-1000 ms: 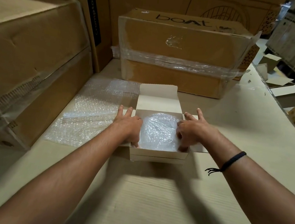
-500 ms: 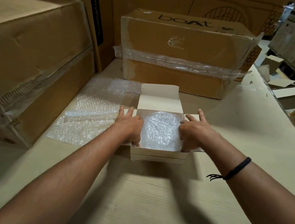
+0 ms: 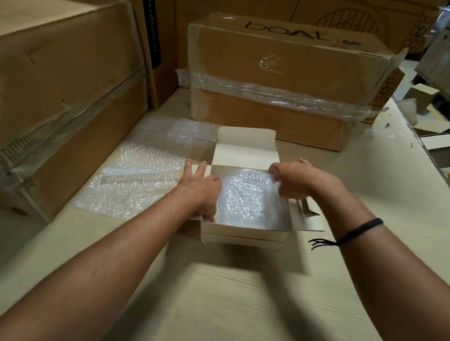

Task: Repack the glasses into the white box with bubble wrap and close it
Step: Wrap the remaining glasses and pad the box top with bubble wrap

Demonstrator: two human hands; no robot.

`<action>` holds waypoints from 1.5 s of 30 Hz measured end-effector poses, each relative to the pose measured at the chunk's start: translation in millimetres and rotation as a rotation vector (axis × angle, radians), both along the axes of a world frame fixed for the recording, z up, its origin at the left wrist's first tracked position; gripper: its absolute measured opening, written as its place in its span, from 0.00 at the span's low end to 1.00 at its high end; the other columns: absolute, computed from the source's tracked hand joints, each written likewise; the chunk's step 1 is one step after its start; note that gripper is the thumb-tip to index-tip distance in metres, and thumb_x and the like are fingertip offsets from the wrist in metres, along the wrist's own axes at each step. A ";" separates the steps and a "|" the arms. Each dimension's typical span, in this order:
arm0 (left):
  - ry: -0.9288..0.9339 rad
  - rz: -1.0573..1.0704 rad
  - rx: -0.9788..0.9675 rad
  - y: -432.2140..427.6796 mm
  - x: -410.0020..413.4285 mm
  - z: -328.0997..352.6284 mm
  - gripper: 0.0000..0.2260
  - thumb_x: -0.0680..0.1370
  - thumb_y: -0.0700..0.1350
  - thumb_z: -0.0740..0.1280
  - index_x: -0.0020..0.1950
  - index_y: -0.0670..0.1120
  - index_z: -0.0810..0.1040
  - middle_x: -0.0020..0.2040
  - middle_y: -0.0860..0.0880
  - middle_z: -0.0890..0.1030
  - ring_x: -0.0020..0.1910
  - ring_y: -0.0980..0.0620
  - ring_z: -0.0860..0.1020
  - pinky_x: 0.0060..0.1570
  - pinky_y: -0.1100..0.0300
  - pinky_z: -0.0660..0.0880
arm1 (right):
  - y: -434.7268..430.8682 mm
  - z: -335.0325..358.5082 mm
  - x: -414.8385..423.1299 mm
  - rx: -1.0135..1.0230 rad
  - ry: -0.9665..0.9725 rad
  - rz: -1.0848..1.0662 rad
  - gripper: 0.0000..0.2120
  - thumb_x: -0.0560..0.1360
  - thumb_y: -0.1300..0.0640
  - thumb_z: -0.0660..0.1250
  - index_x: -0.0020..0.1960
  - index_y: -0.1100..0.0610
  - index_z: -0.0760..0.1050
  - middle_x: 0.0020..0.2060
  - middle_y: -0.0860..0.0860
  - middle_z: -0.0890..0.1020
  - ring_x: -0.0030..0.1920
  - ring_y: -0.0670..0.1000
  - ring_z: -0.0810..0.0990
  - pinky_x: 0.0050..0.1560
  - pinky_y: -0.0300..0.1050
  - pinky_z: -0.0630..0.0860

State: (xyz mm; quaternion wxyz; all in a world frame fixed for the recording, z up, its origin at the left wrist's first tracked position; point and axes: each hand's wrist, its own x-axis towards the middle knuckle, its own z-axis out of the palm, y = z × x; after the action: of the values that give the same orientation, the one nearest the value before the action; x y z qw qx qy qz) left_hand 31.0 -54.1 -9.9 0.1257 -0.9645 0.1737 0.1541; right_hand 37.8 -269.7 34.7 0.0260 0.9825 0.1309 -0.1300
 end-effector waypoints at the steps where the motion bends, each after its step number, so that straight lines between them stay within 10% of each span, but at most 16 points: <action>1: -0.002 -0.001 0.001 -0.3 0.2 -0.1 0.41 0.68 0.58 0.74 0.75 0.48 0.61 0.77 0.50 0.59 0.77 0.40 0.45 0.71 0.33 0.41 | 5.0 -6.1 0.8 -0.049 -0.019 0.002 0.21 0.74 0.63 0.59 0.66 0.57 0.68 0.59 0.55 0.80 0.60 0.55 0.77 0.73 0.57 0.55; 15: -0.010 0.018 -0.018 -1.7 -2.3 0.0 0.40 0.69 0.56 0.74 0.76 0.48 0.60 0.78 0.49 0.58 0.77 0.40 0.44 0.71 0.32 0.39 | 24.1 -17.0 -3.4 0.074 -0.042 -0.132 0.14 0.75 0.65 0.56 0.59 0.61 0.72 0.56 0.58 0.79 0.56 0.59 0.78 0.57 0.48 0.70; 19: -0.011 0.021 -0.023 -2.4 -2.6 -0.7 0.39 0.69 0.56 0.74 0.75 0.48 0.61 0.77 0.49 0.59 0.77 0.40 0.44 0.70 0.32 0.39 | 35.3 -22.4 -9.2 -0.055 -0.033 -0.125 0.19 0.75 0.66 0.52 0.65 0.64 0.68 0.63 0.61 0.75 0.64 0.59 0.73 0.73 0.62 0.54; 30: -0.079 -0.010 -0.008 -0.5 -10.1 0.9 0.38 0.69 0.58 0.73 0.75 0.48 0.62 0.79 0.47 0.55 0.77 0.40 0.46 0.70 0.32 0.39 | 23.3 -15.4 -20.1 0.125 0.071 -0.099 0.27 0.76 0.63 0.57 0.75 0.58 0.60 0.72 0.57 0.67 0.73 0.57 0.64 0.75 0.61 0.48; 36: -0.104 -0.003 -0.096 7.7 -18.3 14.4 0.23 0.74 0.59 0.68 0.64 0.48 0.76 0.77 0.47 0.61 0.77 0.43 0.51 0.70 0.33 0.37 | 1.2 -19.1 -38.5 -0.242 0.039 0.021 0.36 0.74 0.43 0.65 0.76 0.56 0.57 0.74 0.51 0.66 0.78 0.54 0.51 0.68 0.71 0.30; 40: -0.016 0.002 0.042 -3.8 -23.7 10.4 0.12 0.74 0.50 0.63 0.52 0.48 0.80 0.76 0.48 0.64 0.77 0.42 0.48 0.69 0.33 0.33 | 3.7 -35.2 -41.6 -0.255 0.034 0.030 0.28 0.76 0.45 0.60 0.72 0.57 0.63 0.70 0.54 0.71 0.78 0.56 0.50 0.66 0.74 0.31; 45: -0.036 -0.003 0.106 -6.3 -17.6 4.5 0.18 0.75 0.48 0.62 0.64 0.48 0.77 0.75 0.48 0.65 0.77 0.40 0.47 0.69 0.32 0.34 | 4.5 -38.5 -40.0 -0.284 0.043 0.024 0.23 0.76 0.48 0.60 0.69 0.57 0.67 0.70 0.56 0.72 0.78 0.57 0.48 0.66 0.75 0.32</action>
State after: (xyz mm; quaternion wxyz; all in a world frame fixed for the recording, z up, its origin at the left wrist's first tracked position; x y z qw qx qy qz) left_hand 13.5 -60.4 -5.4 0.1801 -0.9588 0.1643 0.1455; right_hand -2.2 -265.2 -3.8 0.1633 0.9644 0.1234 -0.1677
